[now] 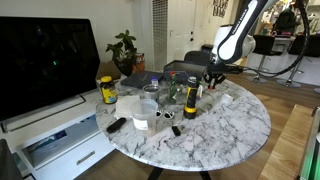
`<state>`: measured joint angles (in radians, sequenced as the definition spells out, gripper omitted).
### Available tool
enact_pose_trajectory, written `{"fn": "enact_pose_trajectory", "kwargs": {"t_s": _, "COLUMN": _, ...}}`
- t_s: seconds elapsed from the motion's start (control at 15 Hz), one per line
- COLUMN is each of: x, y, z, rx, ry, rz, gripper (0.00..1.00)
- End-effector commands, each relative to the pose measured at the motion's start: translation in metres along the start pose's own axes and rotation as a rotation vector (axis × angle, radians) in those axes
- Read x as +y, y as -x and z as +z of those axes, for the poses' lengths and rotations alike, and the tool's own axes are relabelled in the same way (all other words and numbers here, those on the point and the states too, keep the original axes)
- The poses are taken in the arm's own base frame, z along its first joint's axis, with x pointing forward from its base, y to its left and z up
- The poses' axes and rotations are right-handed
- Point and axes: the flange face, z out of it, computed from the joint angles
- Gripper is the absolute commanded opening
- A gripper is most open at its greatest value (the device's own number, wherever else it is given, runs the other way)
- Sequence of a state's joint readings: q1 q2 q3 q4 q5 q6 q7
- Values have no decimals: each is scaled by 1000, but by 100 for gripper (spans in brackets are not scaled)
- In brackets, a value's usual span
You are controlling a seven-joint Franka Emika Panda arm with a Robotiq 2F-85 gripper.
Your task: Remove the lid from the green hot sauce bottle that is in the crisper drawer and put it on the table to the right of the crisper drawer
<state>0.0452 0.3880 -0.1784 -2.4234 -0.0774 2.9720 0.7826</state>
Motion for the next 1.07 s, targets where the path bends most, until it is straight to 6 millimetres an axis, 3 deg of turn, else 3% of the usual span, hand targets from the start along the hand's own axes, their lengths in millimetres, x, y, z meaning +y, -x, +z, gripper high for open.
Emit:
{"fn": "enact_pose_trajectory", "kwargs": {"t_s": 0.0, "x": 2, "y": 2, "z": 20, "rx": -3, "ry": -12, "rz": 38, "gripper": 7}}
{"fn": "enact_pose_trajectory", "kwargs": {"t_s": 1.0, "x": 4, "y": 16, "z": 63, "rx": -75, "ry": -73, "rz": 159, "gripper": 7}}
